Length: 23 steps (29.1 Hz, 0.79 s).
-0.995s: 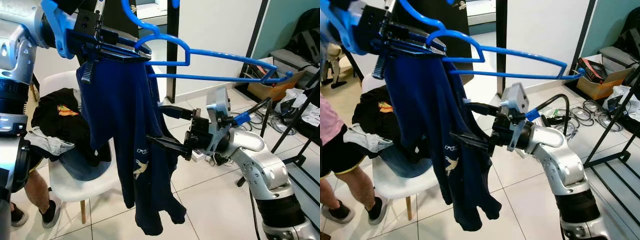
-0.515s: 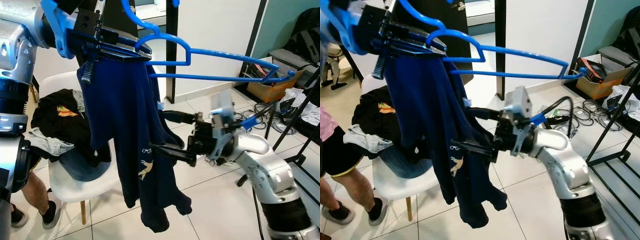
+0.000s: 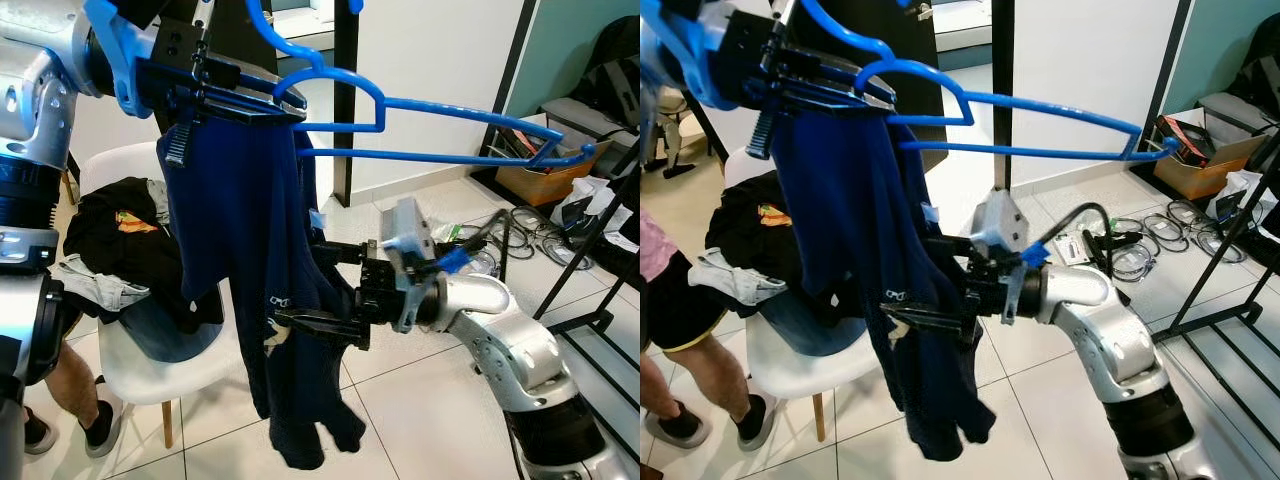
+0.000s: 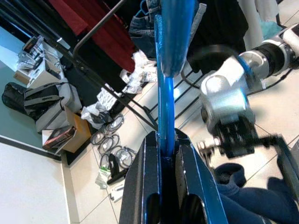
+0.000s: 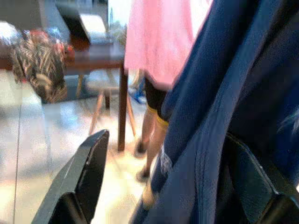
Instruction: Hang hanger
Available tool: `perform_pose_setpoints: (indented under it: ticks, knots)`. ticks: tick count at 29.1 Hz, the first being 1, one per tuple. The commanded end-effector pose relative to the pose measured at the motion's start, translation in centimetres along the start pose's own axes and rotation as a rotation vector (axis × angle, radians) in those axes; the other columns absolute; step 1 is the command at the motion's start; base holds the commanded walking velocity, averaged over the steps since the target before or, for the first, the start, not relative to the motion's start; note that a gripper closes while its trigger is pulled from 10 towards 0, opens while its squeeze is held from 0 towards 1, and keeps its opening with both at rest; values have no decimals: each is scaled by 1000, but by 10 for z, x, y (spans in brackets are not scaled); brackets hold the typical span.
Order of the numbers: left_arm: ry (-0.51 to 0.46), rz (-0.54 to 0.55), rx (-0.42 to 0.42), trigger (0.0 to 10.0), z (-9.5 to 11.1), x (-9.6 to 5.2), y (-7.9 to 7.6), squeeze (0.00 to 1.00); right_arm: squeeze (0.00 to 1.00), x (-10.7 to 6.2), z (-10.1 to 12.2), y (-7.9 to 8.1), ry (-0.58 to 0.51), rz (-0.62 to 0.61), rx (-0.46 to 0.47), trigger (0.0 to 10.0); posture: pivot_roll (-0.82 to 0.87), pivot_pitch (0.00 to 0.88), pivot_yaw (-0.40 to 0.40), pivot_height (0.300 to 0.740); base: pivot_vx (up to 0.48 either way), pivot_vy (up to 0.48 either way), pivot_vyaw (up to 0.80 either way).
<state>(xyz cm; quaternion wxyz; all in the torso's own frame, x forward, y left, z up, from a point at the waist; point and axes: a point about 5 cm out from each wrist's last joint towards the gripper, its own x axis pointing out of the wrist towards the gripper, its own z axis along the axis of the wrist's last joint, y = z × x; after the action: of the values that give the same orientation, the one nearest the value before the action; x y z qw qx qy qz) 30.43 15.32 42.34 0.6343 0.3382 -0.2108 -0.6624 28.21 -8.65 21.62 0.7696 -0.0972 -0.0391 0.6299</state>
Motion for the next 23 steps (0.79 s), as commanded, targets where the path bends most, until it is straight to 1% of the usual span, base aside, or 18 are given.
perform_pose_setpoints:
  ticks: [1, 3, 4, 5, 6, 7, 8, 9, 11, 12, 13, 15, 16, 18, 20, 21, 22, 23]
  knots:
    - [-19, -37, 55, 10000, 14, -1, 2, 0, 0, 3, -15, -3, 145, -14, -21, 10000, 51, 0, 79, 740, 0, 0, 0]
    - [-19, -37, 55, 10000, 14, -1, 2, 0, 0, 3, -15, -3, 145, -14, -21, 10000, 51, 0, 79, 740, 0, 0, 0]
    - [-16, -31, 56, 10000, 13, -2, 1, 0, 0, -4, -38, -8, 360, -43, -68, 10000, 46, 0, 74, 740, 0, 0, 0]
    - [-16, -31, 56, 10000, 13, -2, 1, 0, 0, -4, -38, -8, 360, -43, -68, 10000, 46, 0, 74, 740, 0, 0, 0]
    - [-12, -25, 57, 10000, 13, -4, 1, 0, 0, -10, -47, -9, 447, -48, -91, 10000, 46, 0, 72, 740, 0, 0, 0]
    - [-12, -25, 57, 10000, 13, -4, 1, 0, 0, -10, -47, -9, 447, -48, -91, 10000, 46, 0, 72, 740, 0, 0, 0]
    - [-8, -18, 57, 10000, 13, -6, 2, 0, 0, -15, -52, -10, 495, -53, -100, 10000, 46, 0, 71, 740, 0, 0, 0]
    - [-3, -12, 58, 10000, 13, -7, 2, 0, 0, -19, -53, -11, 523, -60, -105, 9608, 46, 0, 70, 740, 0, 0, 0]
    - [1, -8, 58, 10000, 13, -8, 2, 0, 0, -21, -54, -12, 533, -64, -106, 9608, 46, 0, 70, 740, 0, 0, 0]
    - [9, -2, 57, 10000, 12, -10, 2, 0, 0, -25, -54, -14, 547, -81, -108, 7686, 45, 0, 70, 740, 0, 0, 0]
    - [9, -2, 57, 10000, 12, -10, 2, 0, 0, -25, -54, -14, 547, -81, -108, 7686, 45, 0, 70, 740, 0, 0, 0]
    - [28, 8, 51, 10000, 9, -14, 2, 0, 0, -36, -53, -20, 559, -133, -100, 0, 44, 0, 71, 740, 0, 0, 0]
    - [28, 8, 51, 10000, 9, -14, 2, 0, 0, -36, -53, -20, 559, -133, -100, 0, 44, 0, 71, 740, 0, 0, 0]
    - [65, 17, 35, 10000, 3, -20, 0, 0, 0, -52, -49, -29, 539, -208, -84, 0, 44, 0, 71, 740, 0, 0, 0]
    - [65, 17, 35, 10000, 3, -20, 0, 0, 0, -52, -49, -29, 539, -208, -84, 0, 44, 0, 71, 740, 0, 0, 0]
    - [81, 21, 27, 10000, 0, -22, -2, 0, 0, -59, -45, -33, 507, -247, -72, 0, 38, 0, 69, 740, 0, 0, 0]
    - [96, 27, 15, 10000, -5, -25, -4, 0, 0, -68, -38, -39, 440, -298, -56, 0, 35, 0, 68, 740, 0, 0, 0]
    - [96, 27, 15, 10000, -5, -25, -4, 0, 0, -68, -38, -39, 440, -298, -56, 0, 35, 0, 68, 740, 0, 0, 0]
